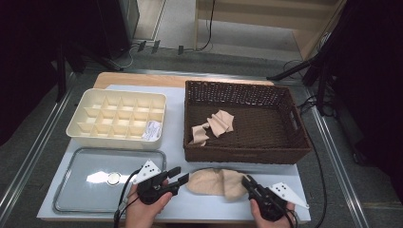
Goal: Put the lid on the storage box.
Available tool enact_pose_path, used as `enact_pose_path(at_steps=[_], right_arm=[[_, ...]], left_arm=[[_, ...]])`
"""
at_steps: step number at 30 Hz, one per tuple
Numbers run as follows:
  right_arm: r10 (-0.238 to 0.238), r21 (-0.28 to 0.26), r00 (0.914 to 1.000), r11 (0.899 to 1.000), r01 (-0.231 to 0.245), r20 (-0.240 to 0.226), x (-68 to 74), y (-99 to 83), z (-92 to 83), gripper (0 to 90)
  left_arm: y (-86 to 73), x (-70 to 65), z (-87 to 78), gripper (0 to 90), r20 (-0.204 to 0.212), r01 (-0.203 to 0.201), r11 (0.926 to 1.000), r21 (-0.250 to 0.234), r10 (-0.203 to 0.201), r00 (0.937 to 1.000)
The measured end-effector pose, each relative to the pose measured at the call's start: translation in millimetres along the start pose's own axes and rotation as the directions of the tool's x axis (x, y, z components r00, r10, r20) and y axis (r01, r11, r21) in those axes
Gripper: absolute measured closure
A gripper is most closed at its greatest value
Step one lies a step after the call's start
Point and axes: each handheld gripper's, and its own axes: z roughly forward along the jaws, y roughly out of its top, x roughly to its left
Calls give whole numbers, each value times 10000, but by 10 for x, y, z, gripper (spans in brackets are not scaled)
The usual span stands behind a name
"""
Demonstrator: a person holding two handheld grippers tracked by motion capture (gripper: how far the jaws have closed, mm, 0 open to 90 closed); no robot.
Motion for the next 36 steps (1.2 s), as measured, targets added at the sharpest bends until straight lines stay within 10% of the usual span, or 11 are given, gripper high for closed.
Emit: enact_pose_path(at_steps=[4,11,17,26,30,36], right_arm=[[18,-126,9967,9999,-7,813,-248,-16,-87,643],[-965,180,9936,9951,977,-594,-60,-74,-228,574],[-2078,693,9760,9748,2121,-645,20,-219,-8,362],[-2454,745,9692,9663,2464,-232,85,-189,28,807],[-2071,221,9771,9778,2084,-478,209,-102,-76,844],[-2340,94,9561,9709,2393,-1766,606,-87,-100,823]], left_arm=[[-3,-1,5,555,-23,-10,10000,14,10,10000],[-12,-5,17,554,3,-10,10000,82,10,10000],[-29,-37,23,554,66,-99,9999,142,98,9999],[-56,-96,42,552,184,-222,9994,248,218,9996],[-56,-146,37,546,453,-244,9994,241,233,9987],[-92,-240,111,519,1377,-450,9981,433,386,9897]])
